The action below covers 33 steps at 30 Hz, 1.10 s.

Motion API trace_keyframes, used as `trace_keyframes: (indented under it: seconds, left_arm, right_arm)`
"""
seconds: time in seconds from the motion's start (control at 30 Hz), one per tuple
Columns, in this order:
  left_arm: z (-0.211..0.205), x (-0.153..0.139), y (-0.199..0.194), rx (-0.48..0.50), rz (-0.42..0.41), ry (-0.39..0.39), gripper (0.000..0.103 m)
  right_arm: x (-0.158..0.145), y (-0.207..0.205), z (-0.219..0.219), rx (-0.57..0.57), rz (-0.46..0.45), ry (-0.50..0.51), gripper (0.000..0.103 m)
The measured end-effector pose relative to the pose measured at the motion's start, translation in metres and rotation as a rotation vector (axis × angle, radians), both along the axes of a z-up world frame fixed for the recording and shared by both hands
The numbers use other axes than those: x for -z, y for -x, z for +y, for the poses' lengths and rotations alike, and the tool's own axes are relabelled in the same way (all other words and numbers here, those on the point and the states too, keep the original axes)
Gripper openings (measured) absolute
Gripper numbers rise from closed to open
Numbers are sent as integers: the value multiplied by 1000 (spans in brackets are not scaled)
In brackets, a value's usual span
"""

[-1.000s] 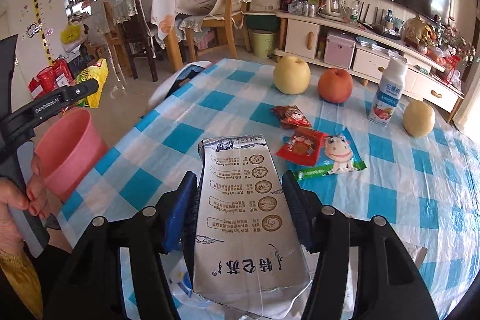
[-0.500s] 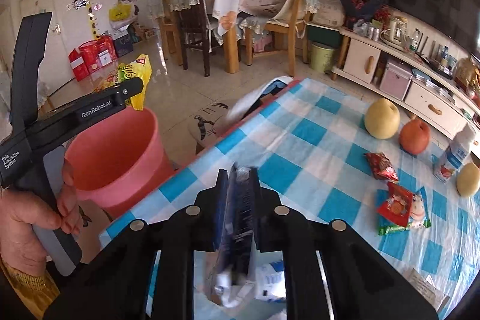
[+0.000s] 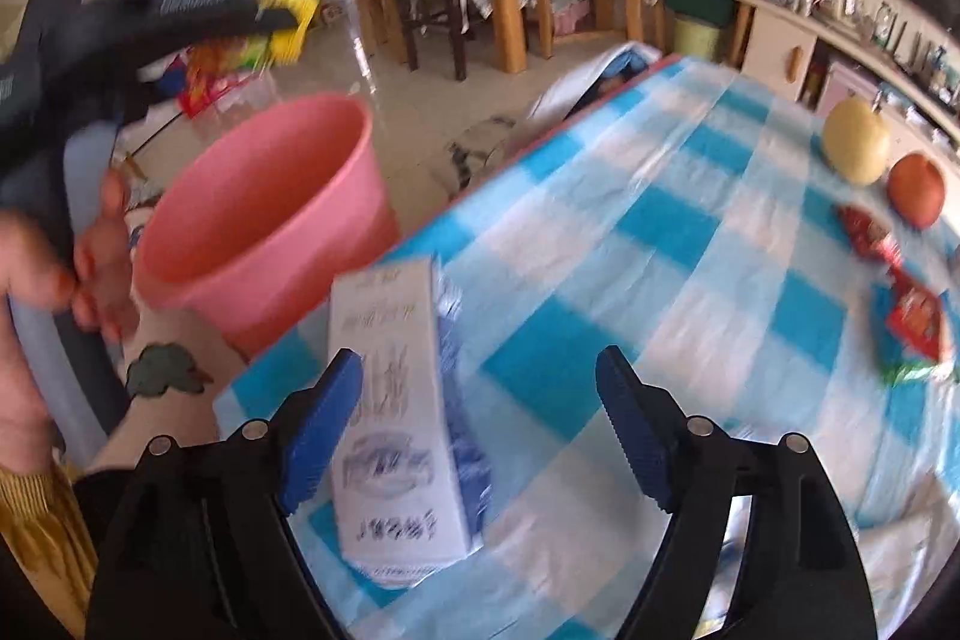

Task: Collect trash
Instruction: 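Release the chip bag from the left gripper into the pink bucket while the right drops the carton in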

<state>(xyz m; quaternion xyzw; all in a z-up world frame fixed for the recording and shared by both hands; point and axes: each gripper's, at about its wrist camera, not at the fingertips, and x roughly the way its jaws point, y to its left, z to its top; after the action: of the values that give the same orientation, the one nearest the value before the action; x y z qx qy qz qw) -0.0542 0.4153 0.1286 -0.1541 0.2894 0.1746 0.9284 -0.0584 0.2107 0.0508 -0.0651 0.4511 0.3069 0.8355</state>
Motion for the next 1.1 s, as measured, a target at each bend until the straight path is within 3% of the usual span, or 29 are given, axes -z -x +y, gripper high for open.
trace_keyframes:
  seconds: [0.17, 0.2, 0.23, 0.4, 0.6, 0.73, 0.87, 1.0, 1.07, 1.1]
  left_arm:
    - [-4, 0, -4, -2, 8, -16, 58]
    - [-4, 1, -3, -6, 9, -17, 58]
    - [-3, 1, -3, -9, 9, -16, 58]
    - [-1, 1, -3, -19, 17, -7, 58]
    - [9, 1, 0, -62, 22, 1, 58]
    - [26, 3, 7, -129, 29, 16, 58]
    - [52, 9, 16, -228, 42, 69, 60]
    - [67, 9, 25, -312, 26, 72, 72]
    - [71, 8, 28, -340, 18, 56, 86]
    - [73, 7, 29, -349, 15, 43, 87]
  right_arm:
    - [26, 19, 22, -59, -20, 63, 82]
    - [28, 20, 24, -55, -35, 77, 78]
    - [29, 20, 26, -58, -39, 79, 66]
    - [30, 17, 24, -38, -59, 80, 65]
    - [-12, 5, 30, -34, -141, 25, 65]
    - [-47, -3, 57, -84, -211, 5, 65]
    - [-59, -13, 95, -157, -239, 28, 65]
    - [-49, -21, 135, -235, -256, 86, 66]
    - [-44, -25, 142, -260, -252, 81, 75]
    - [-44, -27, 142, -248, -254, 71, 85]
